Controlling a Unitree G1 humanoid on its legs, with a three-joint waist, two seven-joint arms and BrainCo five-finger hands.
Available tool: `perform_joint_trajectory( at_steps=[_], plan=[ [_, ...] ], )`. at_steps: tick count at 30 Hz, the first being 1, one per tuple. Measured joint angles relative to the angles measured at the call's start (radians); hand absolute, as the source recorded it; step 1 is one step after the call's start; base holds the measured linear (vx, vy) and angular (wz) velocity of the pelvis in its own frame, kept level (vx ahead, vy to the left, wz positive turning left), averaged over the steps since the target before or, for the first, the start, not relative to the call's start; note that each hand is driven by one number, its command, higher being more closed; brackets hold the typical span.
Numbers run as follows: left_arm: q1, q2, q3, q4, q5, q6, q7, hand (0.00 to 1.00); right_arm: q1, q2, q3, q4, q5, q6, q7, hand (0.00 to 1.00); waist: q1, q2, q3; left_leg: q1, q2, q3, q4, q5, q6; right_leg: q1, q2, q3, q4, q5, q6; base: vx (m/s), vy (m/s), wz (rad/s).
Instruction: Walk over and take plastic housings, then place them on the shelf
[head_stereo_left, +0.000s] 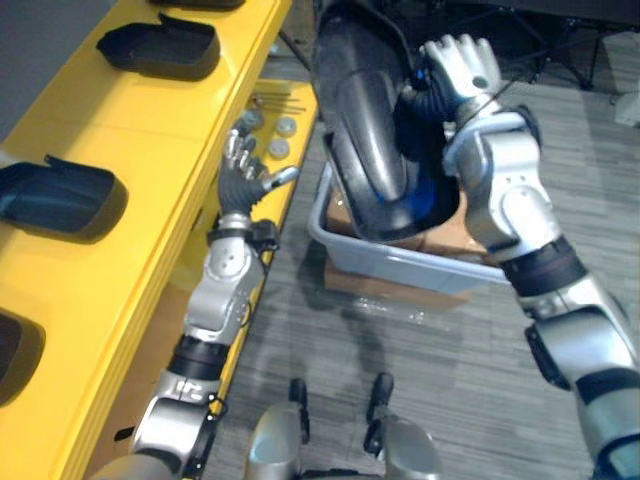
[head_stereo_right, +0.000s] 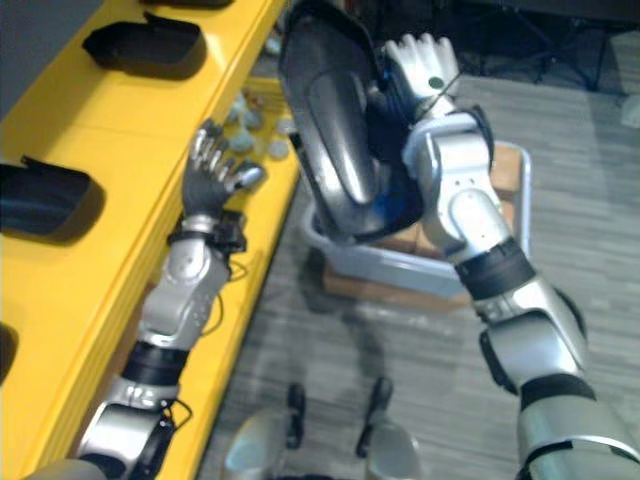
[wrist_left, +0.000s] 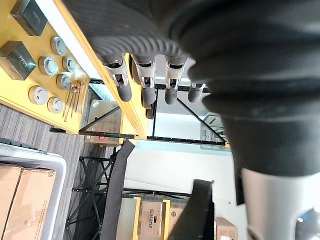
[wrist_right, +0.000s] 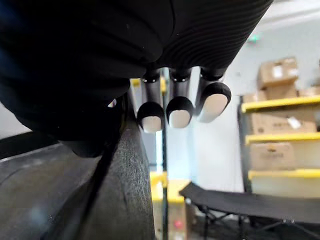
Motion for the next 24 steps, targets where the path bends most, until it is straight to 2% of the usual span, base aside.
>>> perform_joint_trajectory(
  at_steps=[5,10,12,19,20,24],
  plan=[
    [0.000,0.028,-0.008,0.001,-0.017,0.069,-0.072,0.00,-0.002,-0.004,0.006,-0.001,-0.010,-0.022,0.023,1.00,0.003,-0.001,-0.018,0.018,0.000,0.006,-0.015,0.002,0.000,0.005,0.000,0.011,-0.002,0.000,0.000,0.00,0.012,-0.05],
    [0.000,0.031,-0.040,0.014,-0.206,0.138,-0.159,0.00,-0.005,-0.022,0.023,-0.024,-0.010,-0.033,0.027,1.00,0.001,-0.001,-0.019,0.017,-0.001,0.008,-0.016,0.002,0.001,0.004,0.000,0.011,-0.005,-0.001,0.001,0.00,0.004,-0.01],
    [-0.006,0.030,-0.070,0.050,-0.258,0.187,-0.188,0.00,-0.022,-0.021,0.030,-0.025,-0.010,-0.049,0.027,1.00,-0.001,-0.001,-0.019,0.016,0.000,0.010,-0.017,0.002,0.001,0.001,0.002,0.015,-0.005,0.000,0.002,0.00,0.004,-0.02],
    [-0.026,0.031,-0.091,0.214,-0.380,0.301,-0.245,0.00,-0.060,-0.021,0.065,-0.065,-0.010,-0.073,0.027,1.00,-0.013,-0.001,-0.019,0.012,0.003,0.017,-0.017,0.000,-0.002,-0.009,0.005,0.026,-0.005,0.001,0.002,0.00,0.014,-0.04],
    [-0.026,0.032,-0.094,0.233,-0.405,0.319,-0.262,0.00,-0.063,-0.018,0.069,-0.068,-0.010,-0.087,0.030,1.00,-0.014,-0.001,-0.019,0.013,0.003,0.018,-0.017,-0.001,-0.002,-0.009,0.006,0.028,-0.004,0.001,0.002,0.00,0.000,0.00],
    [-0.027,0.034,-0.132,0.265,-0.534,0.353,-0.272,0.00,-0.095,-0.014,0.098,-0.071,-0.010,-0.106,0.056,1.00,-0.014,-0.002,-0.019,0.016,0.006,0.023,-0.016,-0.003,-0.002,-0.010,0.013,0.040,-0.004,0.001,0.002,-0.01,0.002,-0.03]
  ],
)
